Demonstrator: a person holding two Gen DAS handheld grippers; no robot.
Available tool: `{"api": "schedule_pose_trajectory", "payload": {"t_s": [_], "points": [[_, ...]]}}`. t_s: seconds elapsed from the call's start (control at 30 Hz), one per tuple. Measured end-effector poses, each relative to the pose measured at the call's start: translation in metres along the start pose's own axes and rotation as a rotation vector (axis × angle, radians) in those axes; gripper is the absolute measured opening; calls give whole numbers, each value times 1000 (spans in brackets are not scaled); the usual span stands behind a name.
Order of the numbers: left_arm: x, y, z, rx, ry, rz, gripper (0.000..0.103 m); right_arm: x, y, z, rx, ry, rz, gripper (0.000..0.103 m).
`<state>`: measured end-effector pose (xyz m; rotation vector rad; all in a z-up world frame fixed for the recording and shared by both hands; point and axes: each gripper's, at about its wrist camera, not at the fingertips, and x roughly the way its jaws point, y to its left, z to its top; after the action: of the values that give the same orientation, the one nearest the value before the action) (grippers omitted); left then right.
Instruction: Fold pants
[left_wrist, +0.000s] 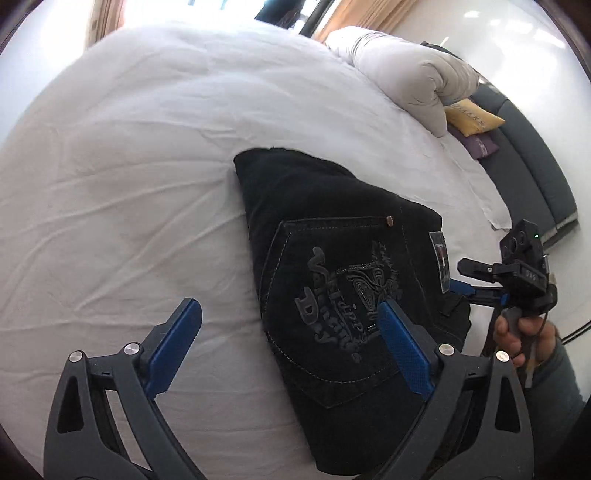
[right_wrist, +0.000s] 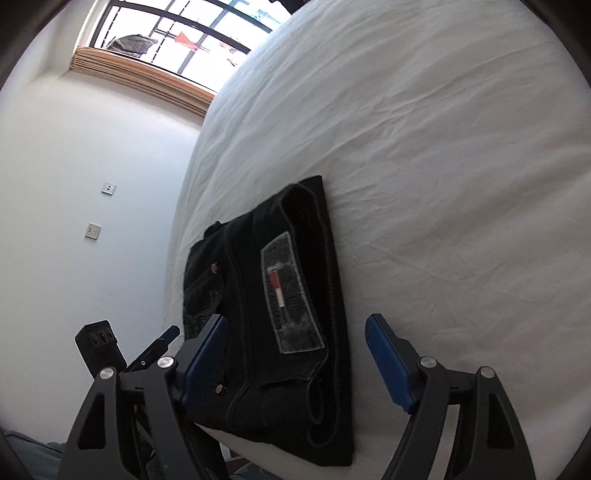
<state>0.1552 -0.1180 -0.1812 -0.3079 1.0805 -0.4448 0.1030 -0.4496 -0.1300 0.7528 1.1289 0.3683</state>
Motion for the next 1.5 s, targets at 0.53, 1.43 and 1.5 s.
{"api": "schedule_pose_trajectory", "payload": {"t_s": [0.53,1.43,1.5], "points": [[46,-23,23,-12,170,-4,47,32,30,15,-142,93,-173,34],[-30,68,210,81,-82,119,25,81,188,135,-431,-81,-165,18],[-12,86,217,71,-57,138,26,104,184,146,-426,-60,-171,18]]}}
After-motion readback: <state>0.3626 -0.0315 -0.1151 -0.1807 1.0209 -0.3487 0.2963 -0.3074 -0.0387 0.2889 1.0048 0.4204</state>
